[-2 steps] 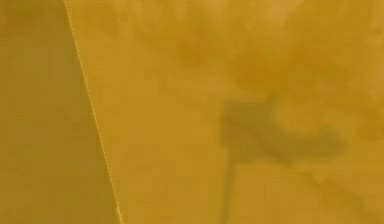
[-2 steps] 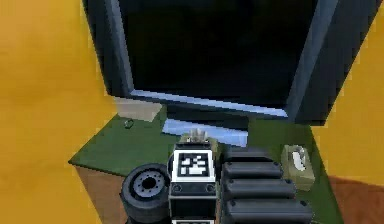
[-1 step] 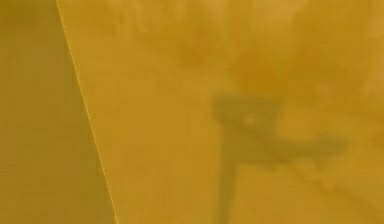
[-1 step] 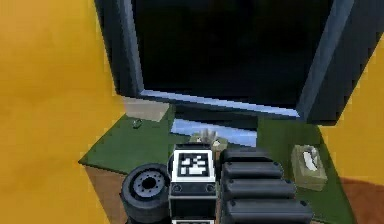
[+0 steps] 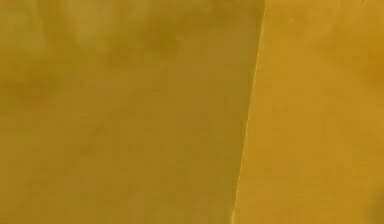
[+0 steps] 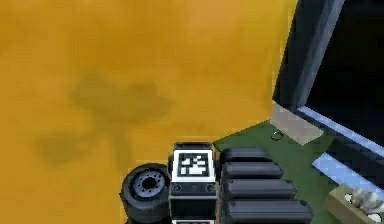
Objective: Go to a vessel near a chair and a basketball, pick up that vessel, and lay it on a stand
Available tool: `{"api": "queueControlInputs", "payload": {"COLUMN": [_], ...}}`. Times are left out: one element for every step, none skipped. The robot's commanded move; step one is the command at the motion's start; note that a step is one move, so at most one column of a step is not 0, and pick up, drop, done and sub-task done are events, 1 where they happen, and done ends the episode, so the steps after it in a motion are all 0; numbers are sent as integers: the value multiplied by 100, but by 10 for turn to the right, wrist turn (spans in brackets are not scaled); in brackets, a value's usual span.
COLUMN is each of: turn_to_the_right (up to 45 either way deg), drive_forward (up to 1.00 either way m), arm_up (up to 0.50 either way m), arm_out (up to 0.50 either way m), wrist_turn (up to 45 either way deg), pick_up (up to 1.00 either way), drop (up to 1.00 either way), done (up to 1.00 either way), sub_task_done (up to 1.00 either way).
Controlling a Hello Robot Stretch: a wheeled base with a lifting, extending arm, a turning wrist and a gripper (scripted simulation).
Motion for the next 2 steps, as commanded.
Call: {"api": "queueControlInputs", "payload": {"turn_to_the_right": [-450, -450], "drive_forward": [0, 0], "arm_up": [0, 0], "arm_out": [0, 0], "wrist_turn": [0, 0], "pick_up": [0, 0], "drop": [0, 0], "done": [0, 0], "sub_task_done": [0, 0]}}
